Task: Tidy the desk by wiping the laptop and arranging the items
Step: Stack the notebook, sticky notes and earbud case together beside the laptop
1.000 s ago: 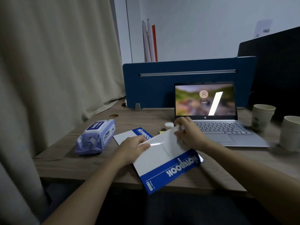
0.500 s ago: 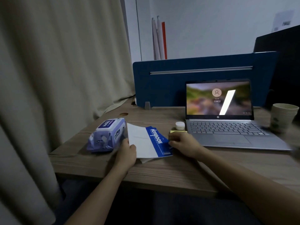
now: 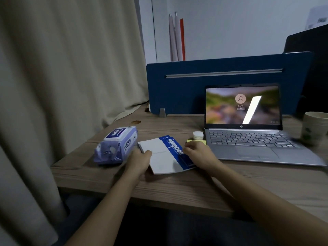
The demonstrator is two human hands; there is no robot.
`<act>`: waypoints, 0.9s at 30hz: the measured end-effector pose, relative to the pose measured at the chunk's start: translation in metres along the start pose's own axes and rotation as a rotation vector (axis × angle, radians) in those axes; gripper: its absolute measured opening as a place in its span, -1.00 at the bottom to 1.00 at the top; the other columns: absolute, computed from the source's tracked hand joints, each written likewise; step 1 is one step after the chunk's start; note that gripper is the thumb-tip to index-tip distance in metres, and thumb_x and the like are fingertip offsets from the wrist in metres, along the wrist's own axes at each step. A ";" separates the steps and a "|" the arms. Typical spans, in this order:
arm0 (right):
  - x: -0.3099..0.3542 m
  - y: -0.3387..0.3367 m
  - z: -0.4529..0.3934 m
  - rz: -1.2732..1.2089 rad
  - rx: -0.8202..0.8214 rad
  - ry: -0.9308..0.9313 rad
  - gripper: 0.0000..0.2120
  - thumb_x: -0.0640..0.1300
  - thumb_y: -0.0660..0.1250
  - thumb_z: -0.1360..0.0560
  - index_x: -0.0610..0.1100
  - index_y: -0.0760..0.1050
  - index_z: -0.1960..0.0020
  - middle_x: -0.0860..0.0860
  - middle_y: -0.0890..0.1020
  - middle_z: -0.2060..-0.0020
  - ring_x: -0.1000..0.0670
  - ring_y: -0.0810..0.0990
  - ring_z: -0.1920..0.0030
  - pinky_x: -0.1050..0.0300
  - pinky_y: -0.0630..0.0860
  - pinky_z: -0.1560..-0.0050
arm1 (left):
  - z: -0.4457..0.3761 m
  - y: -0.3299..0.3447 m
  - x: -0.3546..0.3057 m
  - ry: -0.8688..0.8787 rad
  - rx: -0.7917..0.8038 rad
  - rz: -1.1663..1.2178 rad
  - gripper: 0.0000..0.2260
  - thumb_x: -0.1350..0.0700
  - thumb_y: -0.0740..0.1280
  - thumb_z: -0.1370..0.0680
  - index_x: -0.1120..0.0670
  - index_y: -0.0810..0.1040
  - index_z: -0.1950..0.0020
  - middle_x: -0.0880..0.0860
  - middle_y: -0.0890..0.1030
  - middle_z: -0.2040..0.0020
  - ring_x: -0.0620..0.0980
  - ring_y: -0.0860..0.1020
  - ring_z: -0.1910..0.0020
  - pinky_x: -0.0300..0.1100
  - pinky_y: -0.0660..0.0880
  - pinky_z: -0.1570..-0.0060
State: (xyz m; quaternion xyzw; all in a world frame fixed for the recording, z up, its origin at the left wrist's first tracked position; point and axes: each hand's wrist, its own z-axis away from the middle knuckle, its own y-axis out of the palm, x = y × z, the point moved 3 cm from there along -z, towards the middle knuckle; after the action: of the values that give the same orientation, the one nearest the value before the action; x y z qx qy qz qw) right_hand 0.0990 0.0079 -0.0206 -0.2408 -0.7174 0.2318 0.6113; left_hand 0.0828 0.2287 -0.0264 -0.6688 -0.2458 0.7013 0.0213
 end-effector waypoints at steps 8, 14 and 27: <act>-0.009 0.012 0.004 -0.121 -0.153 -0.033 -0.69 -0.11 0.21 -0.54 -0.10 0.52 -0.25 -0.02 0.63 -0.18 0.06 0.55 -0.06 0.15 0.49 0.00 | 0.002 0.012 0.002 0.067 0.114 0.276 -0.78 0.14 0.23 -0.63 0.09 0.46 -0.27 0.06 0.63 -0.11 -0.02 0.61 0.00 -0.16 0.54 0.16; -0.004 0.008 0.000 -0.259 -0.254 -0.186 -0.74 -0.15 0.26 -0.56 -0.04 0.51 -0.24 0.16 0.62 -0.02 0.28 0.55 0.09 0.48 0.43 0.17 | -0.002 0.019 -0.008 0.334 0.054 0.237 -0.73 0.02 0.20 -0.64 -0.43 0.34 -0.01 -0.17 0.55 -0.07 -0.16 0.58 0.03 -0.24 0.52 0.21; -0.020 0.000 -0.029 -0.090 -0.292 -0.155 -0.83 -0.19 0.35 -0.53 0.03 0.44 -0.02 0.20 0.56 0.15 0.11 0.59 0.15 0.05 0.57 0.07 | -0.032 0.038 0.010 0.288 0.073 -0.163 -0.79 -0.03 0.22 -0.62 -0.08 0.24 -0.19 -0.10 0.50 0.02 -0.09 0.53 0.06 -0.06 0.52 0.13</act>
State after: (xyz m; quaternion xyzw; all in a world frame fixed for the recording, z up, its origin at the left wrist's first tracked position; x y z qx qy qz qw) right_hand 0.1301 -0.0037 -0.0322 -0.2760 -0.7984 0.1154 0.5225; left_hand 0.1232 0.2089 -0.0496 -0.7389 -0.2680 0.6027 0.1373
